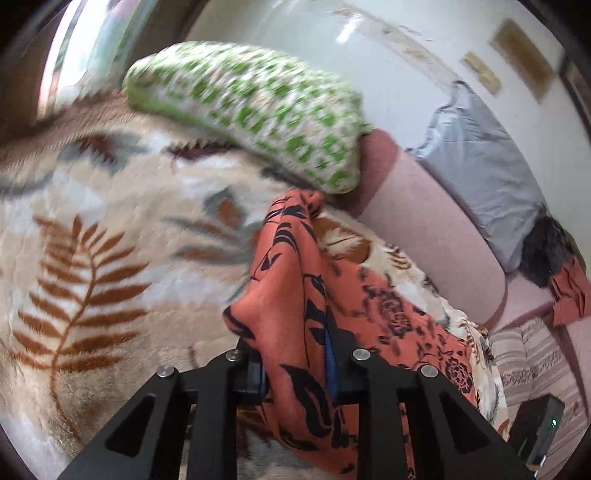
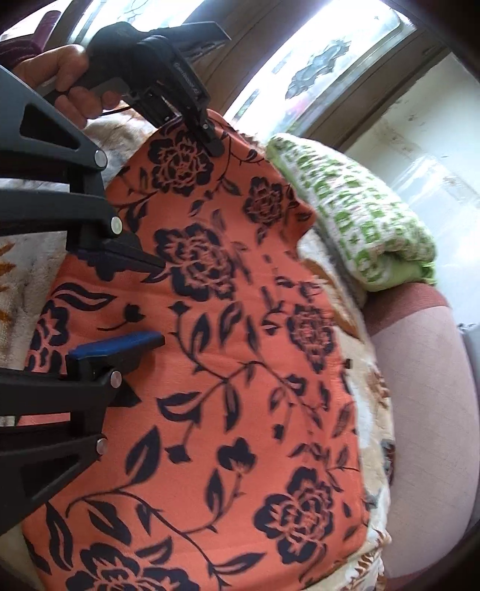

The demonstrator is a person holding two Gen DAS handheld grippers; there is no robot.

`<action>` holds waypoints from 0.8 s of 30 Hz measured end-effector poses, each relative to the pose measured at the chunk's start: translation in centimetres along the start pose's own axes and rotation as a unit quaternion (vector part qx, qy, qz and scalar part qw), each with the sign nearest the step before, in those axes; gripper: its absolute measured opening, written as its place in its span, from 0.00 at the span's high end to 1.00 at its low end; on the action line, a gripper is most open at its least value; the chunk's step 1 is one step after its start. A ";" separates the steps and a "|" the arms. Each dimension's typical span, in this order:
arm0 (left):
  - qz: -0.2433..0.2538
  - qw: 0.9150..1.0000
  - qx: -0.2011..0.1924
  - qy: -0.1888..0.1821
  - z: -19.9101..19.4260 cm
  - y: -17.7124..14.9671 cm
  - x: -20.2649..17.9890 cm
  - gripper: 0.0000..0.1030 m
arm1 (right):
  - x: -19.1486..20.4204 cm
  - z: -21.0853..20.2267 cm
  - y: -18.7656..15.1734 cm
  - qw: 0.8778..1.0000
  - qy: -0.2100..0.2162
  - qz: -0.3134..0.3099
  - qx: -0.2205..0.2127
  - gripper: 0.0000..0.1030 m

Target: Fold small clothes

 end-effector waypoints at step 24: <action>0.342 0.939 0.000 -0.043 0.1 -10.1 -12.4 0.92 | -2.5 -0.6 8.5 0.975 0.199 0.093 0.029 0.31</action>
Point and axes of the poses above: each gripper's, at about its wrist camera, not at the fingertips, and z roughly the way its jaws point, x to its left, y to its top, the point moved 5 cm from there along z, roughly the way its jaws point
